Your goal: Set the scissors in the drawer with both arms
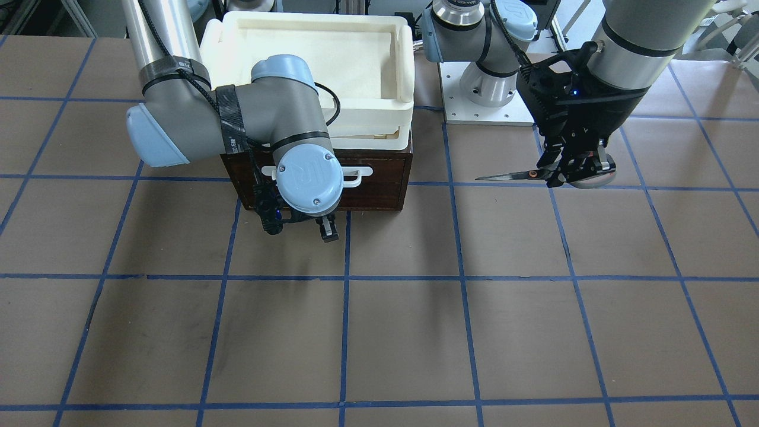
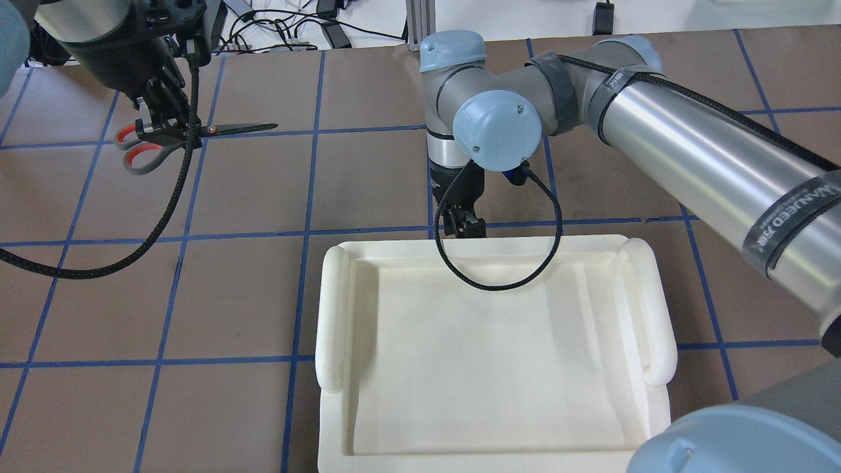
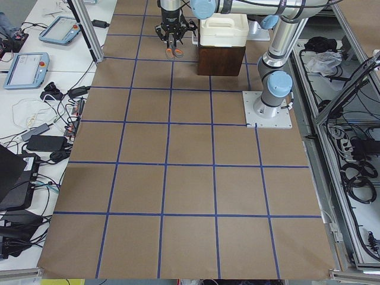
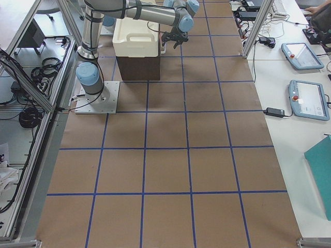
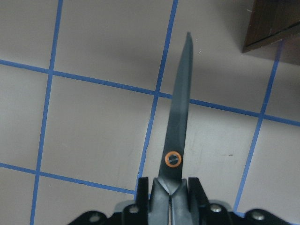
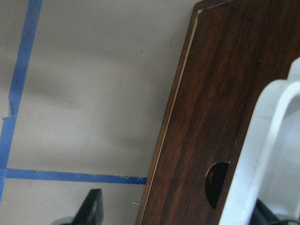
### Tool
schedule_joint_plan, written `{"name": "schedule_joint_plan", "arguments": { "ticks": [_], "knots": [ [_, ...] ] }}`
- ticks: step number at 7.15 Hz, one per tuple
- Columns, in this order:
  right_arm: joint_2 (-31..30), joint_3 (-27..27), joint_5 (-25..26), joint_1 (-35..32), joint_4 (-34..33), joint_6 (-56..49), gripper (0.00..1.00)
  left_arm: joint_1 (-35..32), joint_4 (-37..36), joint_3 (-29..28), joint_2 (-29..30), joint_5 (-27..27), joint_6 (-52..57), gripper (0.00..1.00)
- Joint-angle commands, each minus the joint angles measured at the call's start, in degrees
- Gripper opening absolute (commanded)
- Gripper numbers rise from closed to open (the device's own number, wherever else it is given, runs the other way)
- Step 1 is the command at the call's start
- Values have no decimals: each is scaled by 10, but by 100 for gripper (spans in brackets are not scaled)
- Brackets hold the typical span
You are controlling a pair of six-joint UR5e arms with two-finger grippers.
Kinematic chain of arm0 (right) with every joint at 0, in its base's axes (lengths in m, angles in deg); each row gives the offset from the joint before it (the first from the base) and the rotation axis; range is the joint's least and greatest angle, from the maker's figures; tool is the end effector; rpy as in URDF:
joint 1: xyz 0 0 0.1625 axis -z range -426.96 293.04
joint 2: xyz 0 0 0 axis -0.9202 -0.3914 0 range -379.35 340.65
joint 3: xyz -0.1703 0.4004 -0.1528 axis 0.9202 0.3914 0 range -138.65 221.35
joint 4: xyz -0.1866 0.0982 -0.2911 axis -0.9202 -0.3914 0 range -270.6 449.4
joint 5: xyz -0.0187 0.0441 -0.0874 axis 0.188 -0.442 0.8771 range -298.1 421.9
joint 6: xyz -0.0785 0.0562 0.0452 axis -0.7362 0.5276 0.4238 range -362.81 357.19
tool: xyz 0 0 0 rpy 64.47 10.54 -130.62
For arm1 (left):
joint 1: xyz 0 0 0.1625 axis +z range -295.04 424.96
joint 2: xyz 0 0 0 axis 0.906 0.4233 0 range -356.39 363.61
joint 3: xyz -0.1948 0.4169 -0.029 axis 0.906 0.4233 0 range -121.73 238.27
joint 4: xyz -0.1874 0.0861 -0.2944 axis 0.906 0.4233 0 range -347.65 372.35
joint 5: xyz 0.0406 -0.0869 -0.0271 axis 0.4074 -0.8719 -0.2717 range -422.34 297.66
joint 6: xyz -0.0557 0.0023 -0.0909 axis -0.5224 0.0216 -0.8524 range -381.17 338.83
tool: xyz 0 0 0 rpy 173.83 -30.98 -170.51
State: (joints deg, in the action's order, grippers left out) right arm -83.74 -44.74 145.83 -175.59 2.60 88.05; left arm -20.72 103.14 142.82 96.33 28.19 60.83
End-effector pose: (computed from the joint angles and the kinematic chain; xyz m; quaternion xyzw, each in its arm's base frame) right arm 0.3143 -0.4800 0.3169 -0.5840 -0.7810 -0.1665 0.1460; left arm -0.0974 -0.4672 0.5357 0.6269 0.7789 -0.0091 0.0150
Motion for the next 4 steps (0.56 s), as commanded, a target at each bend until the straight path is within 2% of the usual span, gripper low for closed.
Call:
{"name": "schedule_joint_plan", "arguments": {
  "ticks": [1,4],
  "knots": [
    [0,-10,-1,0,0,-2,100,0,0,1,-1,1,0,7],
    [2,-10,6,0,-26,-12,100,0,1,1,0,2,1,6]
  ]
}}
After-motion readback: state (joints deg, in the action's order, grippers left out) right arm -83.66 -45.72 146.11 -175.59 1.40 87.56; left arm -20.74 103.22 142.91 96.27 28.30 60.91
